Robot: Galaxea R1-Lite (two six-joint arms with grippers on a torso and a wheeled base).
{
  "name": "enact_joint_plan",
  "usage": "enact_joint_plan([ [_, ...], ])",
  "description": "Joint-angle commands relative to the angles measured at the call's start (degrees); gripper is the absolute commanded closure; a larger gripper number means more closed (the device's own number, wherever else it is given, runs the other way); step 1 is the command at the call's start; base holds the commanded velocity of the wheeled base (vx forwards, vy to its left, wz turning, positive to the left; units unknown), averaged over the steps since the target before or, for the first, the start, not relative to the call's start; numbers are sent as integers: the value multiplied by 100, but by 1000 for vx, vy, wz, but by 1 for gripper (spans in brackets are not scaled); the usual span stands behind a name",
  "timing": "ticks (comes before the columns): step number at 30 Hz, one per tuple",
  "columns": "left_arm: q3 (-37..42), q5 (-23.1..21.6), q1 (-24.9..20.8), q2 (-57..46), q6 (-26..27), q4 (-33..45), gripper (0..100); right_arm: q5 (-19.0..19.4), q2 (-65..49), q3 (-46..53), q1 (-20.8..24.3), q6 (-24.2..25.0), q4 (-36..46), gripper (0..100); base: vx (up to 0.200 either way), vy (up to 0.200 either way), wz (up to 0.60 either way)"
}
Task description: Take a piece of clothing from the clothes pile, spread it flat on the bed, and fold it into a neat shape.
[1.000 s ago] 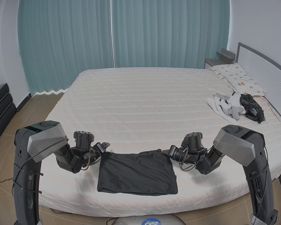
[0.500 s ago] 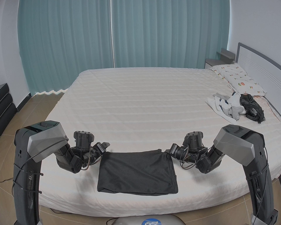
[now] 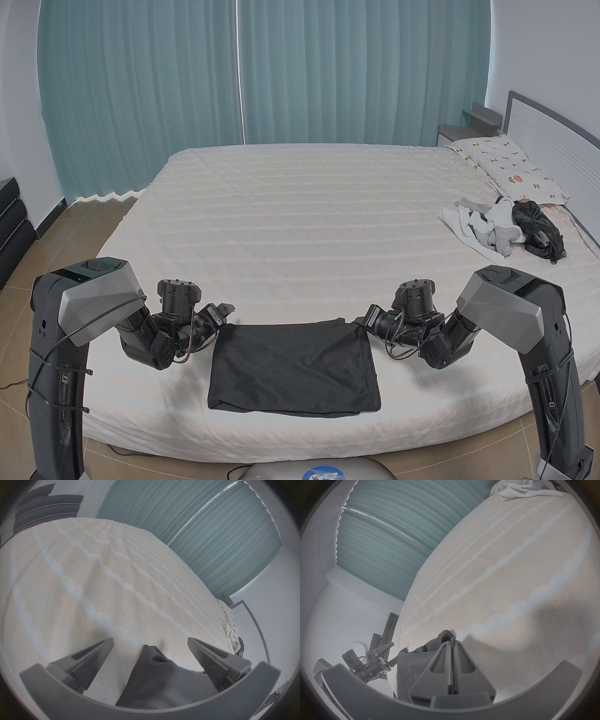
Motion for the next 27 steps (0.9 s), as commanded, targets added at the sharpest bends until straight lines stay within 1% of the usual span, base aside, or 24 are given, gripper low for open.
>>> enact_joint_plan([
  [1, 0, -11, 0, 9, -12, -2, 0, -19, 17, -2, -4, 0, 0, 100, 0, 0, 0],
  [4, 0, -2, 0, 9, -20, -2, 0, -98, 26, -11, -22, 0, 9, 100, 0, 0, 0],
  [22, 0, -2, 9, 9, -20, -2, 0, -142, 26, -11, -75, 44, 0, 100, 0, 0, 0],
  [23, 0, -2, 9, 9, -20, -2, 0, -142, 26, -11, -75, 44, 0, 0, 0, 0, 0],
  [25, 0, -11, 9, 0, -29, -2, 0, -133, 26, -11, -83, 53, 0, 0, 0, 0, 0],
  [27, 9, -11, 27, -44, -179, -2, 0, -150, 17, 7, -75, 53, -26, 0, 0, 0, 0],
])
